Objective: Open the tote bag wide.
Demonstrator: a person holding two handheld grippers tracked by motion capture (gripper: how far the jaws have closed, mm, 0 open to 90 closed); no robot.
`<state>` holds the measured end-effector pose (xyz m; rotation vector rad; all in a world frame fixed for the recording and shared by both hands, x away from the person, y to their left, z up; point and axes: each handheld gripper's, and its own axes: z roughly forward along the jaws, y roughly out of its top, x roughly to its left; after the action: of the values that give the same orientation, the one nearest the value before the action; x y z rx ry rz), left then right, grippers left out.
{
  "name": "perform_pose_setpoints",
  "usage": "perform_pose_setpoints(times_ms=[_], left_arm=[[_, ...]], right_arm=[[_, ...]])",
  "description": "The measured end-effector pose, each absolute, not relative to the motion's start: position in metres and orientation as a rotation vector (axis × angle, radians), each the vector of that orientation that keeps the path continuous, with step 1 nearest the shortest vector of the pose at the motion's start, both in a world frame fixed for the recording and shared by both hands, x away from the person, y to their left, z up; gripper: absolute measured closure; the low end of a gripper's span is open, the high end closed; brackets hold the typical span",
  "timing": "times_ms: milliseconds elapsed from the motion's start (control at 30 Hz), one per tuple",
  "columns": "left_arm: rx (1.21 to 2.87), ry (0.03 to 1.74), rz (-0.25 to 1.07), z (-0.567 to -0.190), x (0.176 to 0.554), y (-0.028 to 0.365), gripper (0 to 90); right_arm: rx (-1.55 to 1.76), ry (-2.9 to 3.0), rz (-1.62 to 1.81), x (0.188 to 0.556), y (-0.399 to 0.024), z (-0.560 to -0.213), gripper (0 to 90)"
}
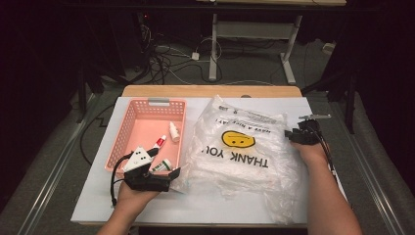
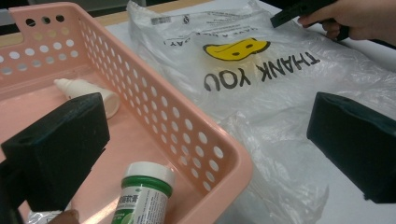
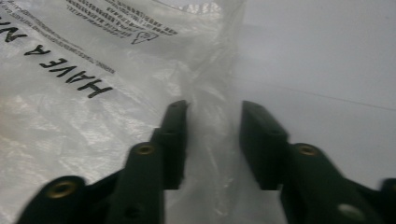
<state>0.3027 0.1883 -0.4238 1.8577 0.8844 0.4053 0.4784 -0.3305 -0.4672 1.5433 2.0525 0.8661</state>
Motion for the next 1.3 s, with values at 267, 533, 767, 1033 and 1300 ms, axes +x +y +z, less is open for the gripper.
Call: perform_pose_setpoints(times_ms=[267,533,767,1033,1300], left_arm=[[1.870,0.886,0.414,-0.423,0.300,0.185,0.0],[1.876,0.868,0.415,-0.423,0.298,0.180,0.0],[1.895,0.837,0.404,-0.424,0.298,0.174,0.0],[1.900,0.821,0.383,-0.425,0.301,0.170,0.0],[1.919,0.804,0.392,-0.423,0.299,0.162,0.0]], right_arm=[[1.504,2.025,0.854,0.474,-0.335,-0.463,90.0],[1.571,1.810,0.869,0.444,-0.382,-0.449,90.0],[1.683,1.695,0.857,0.413,-0.421,-0.453,90.0],[1.698,1.665,0.862,0.361,-0.422,-0.461,90.0],[1.652,1.679,0.911,0.316,-0.415,-0.456,77.1]])
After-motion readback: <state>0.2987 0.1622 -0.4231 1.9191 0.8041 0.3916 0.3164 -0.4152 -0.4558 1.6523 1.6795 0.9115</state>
